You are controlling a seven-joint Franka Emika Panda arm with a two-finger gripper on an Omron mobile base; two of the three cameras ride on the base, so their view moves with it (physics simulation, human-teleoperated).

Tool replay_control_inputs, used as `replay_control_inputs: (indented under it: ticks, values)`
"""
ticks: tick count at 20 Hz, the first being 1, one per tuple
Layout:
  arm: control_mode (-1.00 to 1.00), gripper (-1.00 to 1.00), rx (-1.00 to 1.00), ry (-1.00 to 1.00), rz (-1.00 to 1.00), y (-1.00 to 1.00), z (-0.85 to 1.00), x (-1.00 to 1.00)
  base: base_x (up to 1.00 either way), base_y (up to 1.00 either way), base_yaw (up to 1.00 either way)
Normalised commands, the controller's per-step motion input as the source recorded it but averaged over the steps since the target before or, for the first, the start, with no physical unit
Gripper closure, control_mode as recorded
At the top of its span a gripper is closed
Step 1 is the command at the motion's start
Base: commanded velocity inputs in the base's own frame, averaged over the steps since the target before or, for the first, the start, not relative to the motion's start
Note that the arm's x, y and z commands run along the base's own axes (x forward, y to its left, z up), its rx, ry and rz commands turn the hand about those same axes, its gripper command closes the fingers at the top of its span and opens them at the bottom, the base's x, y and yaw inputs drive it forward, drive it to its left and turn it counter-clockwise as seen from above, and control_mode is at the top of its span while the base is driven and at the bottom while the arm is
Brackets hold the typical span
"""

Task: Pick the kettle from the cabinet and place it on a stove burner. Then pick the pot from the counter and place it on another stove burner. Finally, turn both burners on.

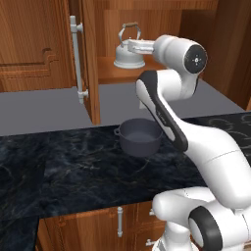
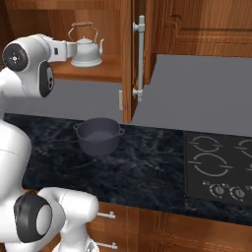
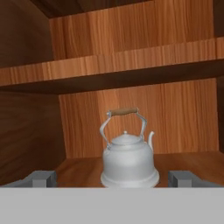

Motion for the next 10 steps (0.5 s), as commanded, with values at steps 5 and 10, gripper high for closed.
replay_control_inputs:
  ticks: [5, 10]
  values:
    - [-1.00, -1.00, 0.00, 0.00, 0.00, 0.00, 0.00, 0.27, 0.00, 0.00, 0.00]
    - [-1.00, -1.00, 0.00, 0.00, 0.00, 0.00, 0.00, 0.43, 0.00, 0.00, 0.00]
